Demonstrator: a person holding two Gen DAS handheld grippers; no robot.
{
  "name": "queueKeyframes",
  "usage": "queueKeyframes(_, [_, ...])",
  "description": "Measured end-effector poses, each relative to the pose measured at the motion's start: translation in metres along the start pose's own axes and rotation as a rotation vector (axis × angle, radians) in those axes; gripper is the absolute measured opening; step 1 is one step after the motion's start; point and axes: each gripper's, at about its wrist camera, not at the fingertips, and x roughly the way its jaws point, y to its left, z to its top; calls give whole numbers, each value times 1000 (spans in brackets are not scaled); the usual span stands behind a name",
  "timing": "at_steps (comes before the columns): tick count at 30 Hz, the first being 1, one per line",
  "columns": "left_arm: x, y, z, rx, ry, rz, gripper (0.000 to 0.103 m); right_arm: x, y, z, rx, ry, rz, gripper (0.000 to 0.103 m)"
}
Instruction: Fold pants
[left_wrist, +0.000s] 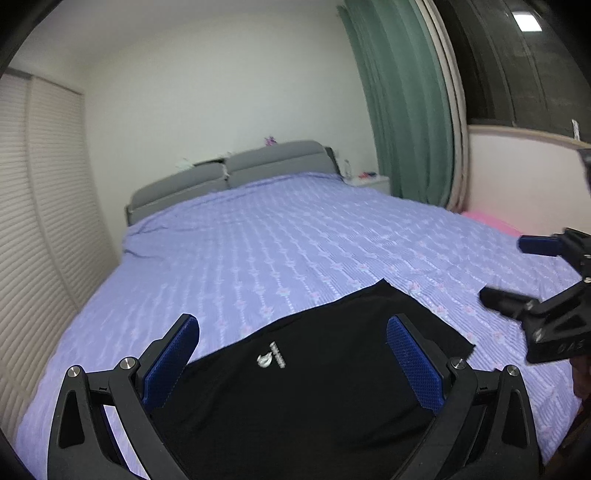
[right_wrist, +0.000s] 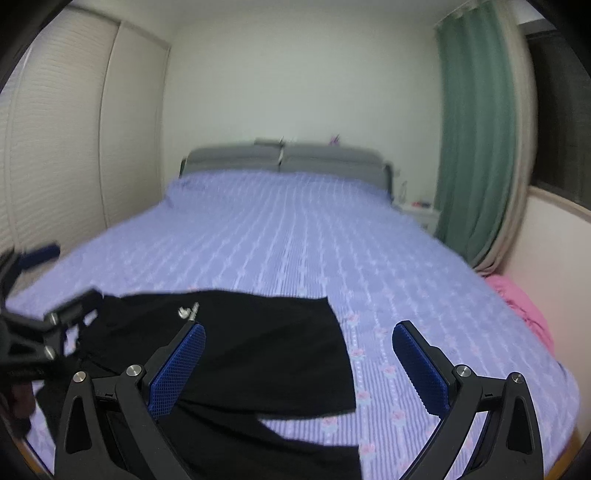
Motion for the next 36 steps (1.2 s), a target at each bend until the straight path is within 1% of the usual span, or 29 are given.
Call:
queueKeyframes(2, [29, 1, 8, 35, 24, -27, 103, 35, -3, 10, -32, 70, 26, 102])
queueKeyframes(4, [57, 2, 12, 76, 59, -57, 103, 65, -6, 18, -50, 118, 51, 102])
queueKeyframes(7, [101, 3, 14, 139, 123, -129, 103, 113, -7, 31, -112, 207, 105, 102])
queueKeyframes(10, [139, 3, 11, 194, 194, -148, 103, 162, -2, 37, -207, 304, 153, 102])
queueKeyframes(12, [153, 3, 6, 204, 207, -145, 103, 193, 4, 37, -284, 352, 158, 102])
queueKeyframes(15, [180, 1, 2, 187, 239, -149, 103, 228, 13, 37, -382, 391, 174, 102])
queueKeyframes(18, [206, -5, -1, 165, 286, -141, 103, 266, 20, 37, -470, 457, 216, 101])
queueKeyframes(20, [222, -10, -2, 155, 311, -143, 103, 290, 23, 36, -515, 504, 238, 96])
queueKeyframes(21, [228, -12, -3, 152, 326, -146, 103, 299, 23, 36, -524, 522, 246, 91])
queueKeyframes(22, [236, -13, -4, 148, 344, -147, 103, 310, 23, 36, -527, 540, 256, 88])
queueKeyframes(24, [250, -12, -7, 128, 370, -154, 103, 324, 22, 37, -545, 561, 257, 88])
queueKeyframes(27, [266, -5, -10, 78, 389, -163, 103, 344, 17, 36, -569, 592, 269, 88])
queueKeyframes(31, [287, 4, -11, 10, 412, -173, 103, 372, 2, 33, -569, 629, 260, 89])
queueKeyframes(34, [295, 8, -12, -17, 411, -184, 103, 388, -6, 26, -554, 705, 291, 90])
queueKeyframes(36, [296, 9, -13, -22, 409, -184, 103, 393, -11, 24, -505, 730, 329, 88])
